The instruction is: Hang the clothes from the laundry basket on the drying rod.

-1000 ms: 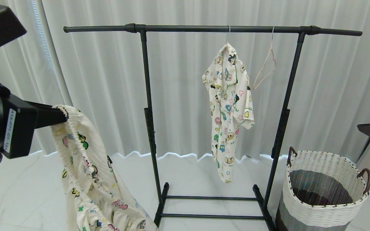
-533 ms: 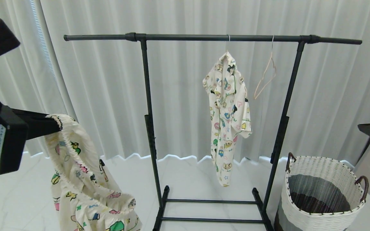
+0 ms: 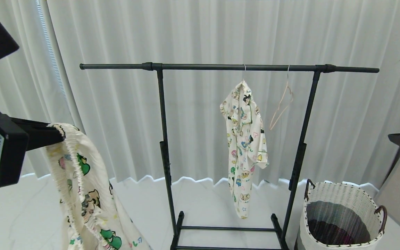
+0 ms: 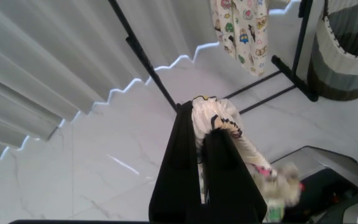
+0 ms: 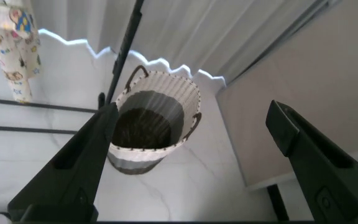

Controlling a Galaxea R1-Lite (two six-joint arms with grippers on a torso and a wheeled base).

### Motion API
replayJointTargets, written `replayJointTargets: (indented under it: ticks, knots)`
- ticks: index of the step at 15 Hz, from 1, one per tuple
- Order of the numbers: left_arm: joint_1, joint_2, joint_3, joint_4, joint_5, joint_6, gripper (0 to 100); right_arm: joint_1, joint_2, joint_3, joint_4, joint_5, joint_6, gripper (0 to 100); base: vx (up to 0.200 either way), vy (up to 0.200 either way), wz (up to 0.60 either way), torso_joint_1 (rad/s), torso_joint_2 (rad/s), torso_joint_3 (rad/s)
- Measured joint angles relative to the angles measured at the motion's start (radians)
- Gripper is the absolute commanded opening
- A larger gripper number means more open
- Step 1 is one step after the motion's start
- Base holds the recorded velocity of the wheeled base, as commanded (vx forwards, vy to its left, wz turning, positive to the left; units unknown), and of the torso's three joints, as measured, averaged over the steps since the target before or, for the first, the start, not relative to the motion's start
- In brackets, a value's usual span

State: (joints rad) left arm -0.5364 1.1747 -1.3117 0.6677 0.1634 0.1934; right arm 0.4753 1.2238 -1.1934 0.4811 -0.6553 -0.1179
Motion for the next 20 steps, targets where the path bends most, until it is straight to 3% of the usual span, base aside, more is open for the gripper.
replayJointTargets:
  ticks: [11, 15, 20]
  knots:
    - [0.0, 0.0, 0.0, -0.001, 0.0, 0.001, 0, 0.001, 0.002, 0.016, -0.039, 0.002, -0.002, 100, 0.0, 0.0, 0.0, 0.258, -0.5, -0.255]
    - [-0.009, 0.001, -0.001, 0.0, 0.0, 0.001, 0, 0.002, 0.002, 0.085, -0.172, 0.002, -0.044, 100, 0.05, 0.0, 0.0, 0.058, -0.11, -0.058]
    - [-0.021, 0.001, -0.002, 0.0, 0.0, 0.001, 0, 0.002, -0.001, 0.116, -0.196, 0.002, -0.053, 100, 0.2, 0.0, 0.0, 0.008, -0.01, -0.001]
